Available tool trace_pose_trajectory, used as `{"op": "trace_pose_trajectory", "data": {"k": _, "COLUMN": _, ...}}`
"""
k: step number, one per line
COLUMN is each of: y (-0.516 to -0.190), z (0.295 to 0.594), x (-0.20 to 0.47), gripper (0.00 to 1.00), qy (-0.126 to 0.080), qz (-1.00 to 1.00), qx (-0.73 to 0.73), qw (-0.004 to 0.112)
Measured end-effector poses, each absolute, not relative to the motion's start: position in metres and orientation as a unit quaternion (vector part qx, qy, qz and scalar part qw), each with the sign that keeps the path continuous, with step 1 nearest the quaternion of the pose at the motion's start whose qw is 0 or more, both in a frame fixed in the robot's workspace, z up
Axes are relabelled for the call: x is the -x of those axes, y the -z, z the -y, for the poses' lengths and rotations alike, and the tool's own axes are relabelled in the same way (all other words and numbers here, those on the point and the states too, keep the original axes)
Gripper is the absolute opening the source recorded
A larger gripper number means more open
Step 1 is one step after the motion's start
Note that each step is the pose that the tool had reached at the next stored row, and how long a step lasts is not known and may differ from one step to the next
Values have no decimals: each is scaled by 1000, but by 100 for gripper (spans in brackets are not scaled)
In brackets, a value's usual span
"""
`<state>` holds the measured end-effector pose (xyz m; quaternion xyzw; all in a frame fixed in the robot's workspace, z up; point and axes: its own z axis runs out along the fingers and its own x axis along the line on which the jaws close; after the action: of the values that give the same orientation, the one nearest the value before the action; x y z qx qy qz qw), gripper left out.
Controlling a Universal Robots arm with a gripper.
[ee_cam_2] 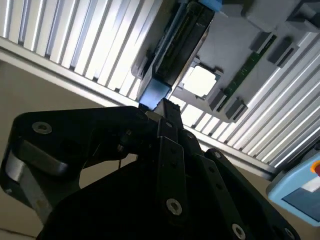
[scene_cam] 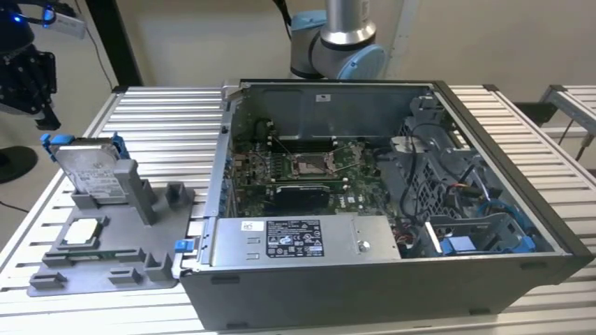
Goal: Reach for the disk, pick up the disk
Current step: 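Pick up the disk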
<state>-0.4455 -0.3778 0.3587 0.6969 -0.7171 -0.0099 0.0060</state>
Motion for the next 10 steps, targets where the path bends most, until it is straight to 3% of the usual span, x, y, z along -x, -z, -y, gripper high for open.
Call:
{"op": "trace_pose_trajectory", "data": {"k": 8, "y": -359, "z": 378, "x": 446, "gripper": 0, "qy": 10, "qz": 710, "qx": -704, "qw": 6}}
{"op": "trace_pose_trajectory", "data": {"k": 9, "y": -359, "z": 378, "x": 446, "gripper": 100, "qy": 10, "qz": 710, "qx": -704, "qw": 6}}
{"op": "trace_pose_trajectory", "data": {"k": 10, "y": -359, "z": 378, "x": 446, "gripper": 100, "qy": 10, "qz": 709, "qx": -705, "qw": 6}}
